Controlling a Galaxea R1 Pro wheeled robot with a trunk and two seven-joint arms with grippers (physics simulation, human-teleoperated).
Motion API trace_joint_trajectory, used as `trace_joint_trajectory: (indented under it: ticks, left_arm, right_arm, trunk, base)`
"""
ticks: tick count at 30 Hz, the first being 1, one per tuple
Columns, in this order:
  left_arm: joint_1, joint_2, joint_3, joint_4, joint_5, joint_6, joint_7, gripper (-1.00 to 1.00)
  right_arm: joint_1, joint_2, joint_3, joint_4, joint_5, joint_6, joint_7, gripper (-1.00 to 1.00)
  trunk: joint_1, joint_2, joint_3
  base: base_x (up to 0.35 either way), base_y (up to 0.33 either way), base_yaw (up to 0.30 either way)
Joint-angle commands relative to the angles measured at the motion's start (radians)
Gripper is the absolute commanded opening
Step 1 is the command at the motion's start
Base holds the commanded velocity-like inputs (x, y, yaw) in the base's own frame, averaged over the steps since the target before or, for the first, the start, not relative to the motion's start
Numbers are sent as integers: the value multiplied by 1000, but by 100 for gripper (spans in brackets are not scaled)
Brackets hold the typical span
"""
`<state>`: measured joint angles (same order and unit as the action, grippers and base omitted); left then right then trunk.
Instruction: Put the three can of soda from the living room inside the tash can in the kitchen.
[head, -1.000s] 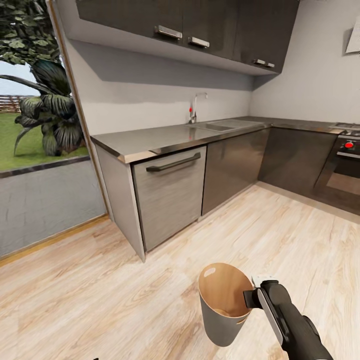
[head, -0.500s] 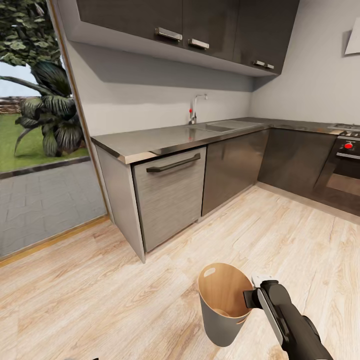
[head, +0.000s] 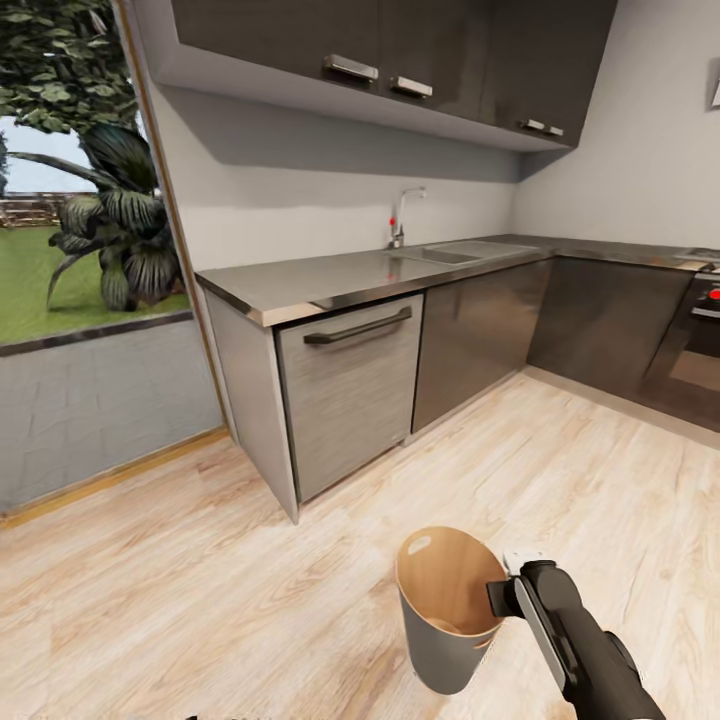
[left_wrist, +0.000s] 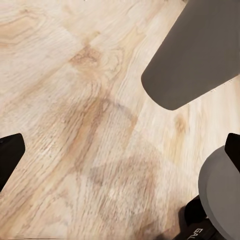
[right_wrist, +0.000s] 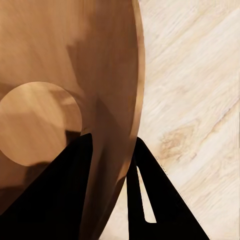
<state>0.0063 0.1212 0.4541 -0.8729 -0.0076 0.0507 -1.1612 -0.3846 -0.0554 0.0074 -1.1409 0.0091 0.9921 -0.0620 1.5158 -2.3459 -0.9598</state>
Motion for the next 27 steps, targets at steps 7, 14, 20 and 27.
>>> trace_joint_trajectory:
  ticks: [7,14,20,27]
  left_arm:
    - [0,0,0,0,0,0,0,100]
    - [0,0,0,0,0,0,0,100]
    - [0,0,0,0,0,0,0,100]
    - [0,0,0,0,0,0,0,100]
  right_arm:
    - [0,11,0,0,-20,-1,2,-100]
    - [0,12,0,0,-20,-1,2,-100]
    - [0,12,1,0,-20,-1,2,-100]
    - [0,12,1,0,-20,-1,2,-100]
  trunk:
    - [0,0,-2]
    - [0,0,-5]
    - [0,0,-7]
    - [0,0,-10]
  base:
    - [0,0,258]
    - [0,0,276]
    - [0,0,277]
    - [0,0,277]
